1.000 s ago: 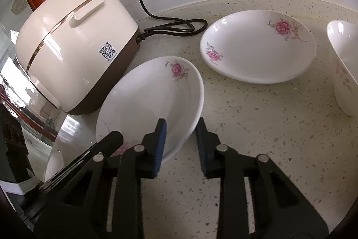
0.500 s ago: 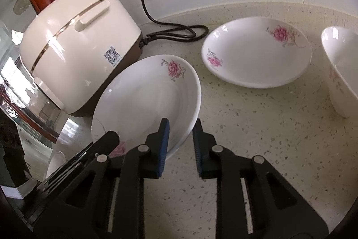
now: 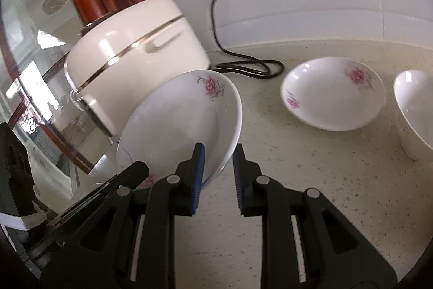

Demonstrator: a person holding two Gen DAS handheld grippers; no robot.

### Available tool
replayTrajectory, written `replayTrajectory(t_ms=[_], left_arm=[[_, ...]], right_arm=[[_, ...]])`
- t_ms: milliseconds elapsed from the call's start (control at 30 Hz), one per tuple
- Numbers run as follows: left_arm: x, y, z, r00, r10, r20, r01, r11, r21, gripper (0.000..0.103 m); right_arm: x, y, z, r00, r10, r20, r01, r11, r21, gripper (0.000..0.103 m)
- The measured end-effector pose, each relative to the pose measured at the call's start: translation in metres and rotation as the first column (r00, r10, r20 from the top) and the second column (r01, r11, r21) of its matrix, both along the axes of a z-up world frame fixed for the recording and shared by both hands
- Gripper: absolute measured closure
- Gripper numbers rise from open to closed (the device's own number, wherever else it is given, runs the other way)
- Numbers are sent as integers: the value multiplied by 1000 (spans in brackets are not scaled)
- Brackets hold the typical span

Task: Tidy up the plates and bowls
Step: 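Lift the plate with both grippers and carry it over the placed plate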

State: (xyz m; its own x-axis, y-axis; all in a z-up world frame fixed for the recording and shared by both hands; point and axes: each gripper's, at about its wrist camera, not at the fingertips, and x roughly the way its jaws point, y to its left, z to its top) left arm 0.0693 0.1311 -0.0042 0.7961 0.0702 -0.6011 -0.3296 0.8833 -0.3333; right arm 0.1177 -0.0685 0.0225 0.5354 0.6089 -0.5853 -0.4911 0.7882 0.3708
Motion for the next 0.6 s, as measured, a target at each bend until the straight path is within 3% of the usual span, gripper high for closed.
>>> replayTrajectory(t_ms=[600], left_arm=[[-75, 27, 10, 986, 157, 46, -158, 987, 2, 75]], right_arm=[[-54, 50, 13, 974, 212, 84, -211, 977, -13, 79]])
